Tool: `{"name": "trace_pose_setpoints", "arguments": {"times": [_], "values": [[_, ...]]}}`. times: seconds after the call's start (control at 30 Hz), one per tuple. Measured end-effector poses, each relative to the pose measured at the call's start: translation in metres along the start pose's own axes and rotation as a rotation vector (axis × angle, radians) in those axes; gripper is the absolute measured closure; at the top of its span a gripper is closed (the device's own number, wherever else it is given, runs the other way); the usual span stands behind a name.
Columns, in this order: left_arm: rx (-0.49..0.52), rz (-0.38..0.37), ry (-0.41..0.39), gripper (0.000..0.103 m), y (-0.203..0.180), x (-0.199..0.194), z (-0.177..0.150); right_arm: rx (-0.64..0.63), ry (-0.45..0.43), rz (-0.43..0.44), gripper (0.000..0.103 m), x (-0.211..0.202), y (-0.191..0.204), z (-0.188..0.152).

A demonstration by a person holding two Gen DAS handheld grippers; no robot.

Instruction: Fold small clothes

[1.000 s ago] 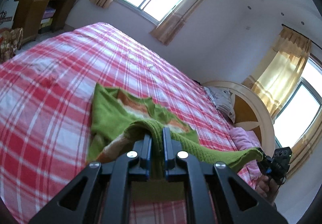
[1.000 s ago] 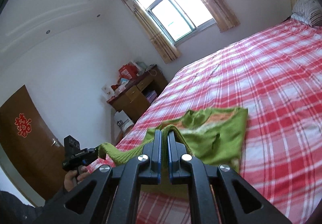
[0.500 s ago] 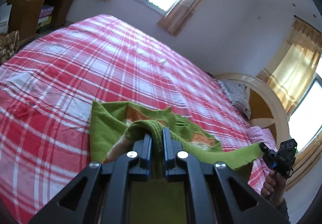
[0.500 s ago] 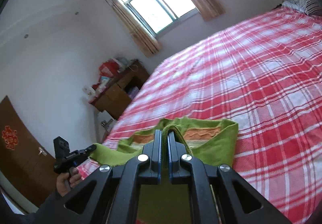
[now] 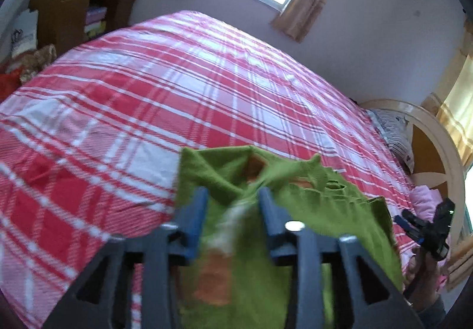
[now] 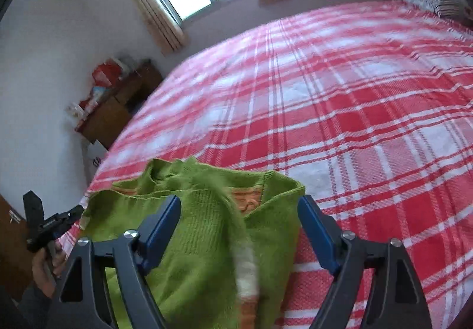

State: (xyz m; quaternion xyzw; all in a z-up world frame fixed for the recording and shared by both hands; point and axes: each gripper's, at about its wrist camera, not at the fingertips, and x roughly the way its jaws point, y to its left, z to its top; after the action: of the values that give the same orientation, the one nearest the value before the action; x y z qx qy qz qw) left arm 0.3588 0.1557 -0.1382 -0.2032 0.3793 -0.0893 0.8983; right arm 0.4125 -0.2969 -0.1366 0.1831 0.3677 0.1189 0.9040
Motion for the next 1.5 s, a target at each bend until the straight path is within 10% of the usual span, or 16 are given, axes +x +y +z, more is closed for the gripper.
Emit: {"name": "trace_pose_setpoints", "arguments": {"times": [0.37,0.43,0.6,0.93,1.03,1.5], "values": [[0.156,0.074,-0.015,0.054,-0.017,-0.018,-0.031,0.0,0.006,0.018,0.023,-0.052,-0.003,-0.049],[0.185,0.107,0.0,0.053,-0.021,-0.013,-0.037,-0.049,0.043,0.013,0.056,-0.05,0.007,-0.058],[0.135,0.177,0.044,0.046,-0.004,0.005,-0.042,-0.104,0.099,-0.071,0.093,-0.041,0.015,-0.075],[0.092,0.171,0.008,0.035,0.007,0.0,-0.055,-0.045,0.074,-0.053,0.092,-0.058,-0.001,-0.093],[0.068,0.153,-0.008,0.033,0.013,-0.004,-0.058,-0.039,0.036,-0.039,0.062,-0.074,0.01,-0.097],[0.065,0.154,-0.034,0.027,0.019,-0.025,-0.079,-0.161,0.145,-0.185,0.085,-0.088,0.032,-0.14]]}}
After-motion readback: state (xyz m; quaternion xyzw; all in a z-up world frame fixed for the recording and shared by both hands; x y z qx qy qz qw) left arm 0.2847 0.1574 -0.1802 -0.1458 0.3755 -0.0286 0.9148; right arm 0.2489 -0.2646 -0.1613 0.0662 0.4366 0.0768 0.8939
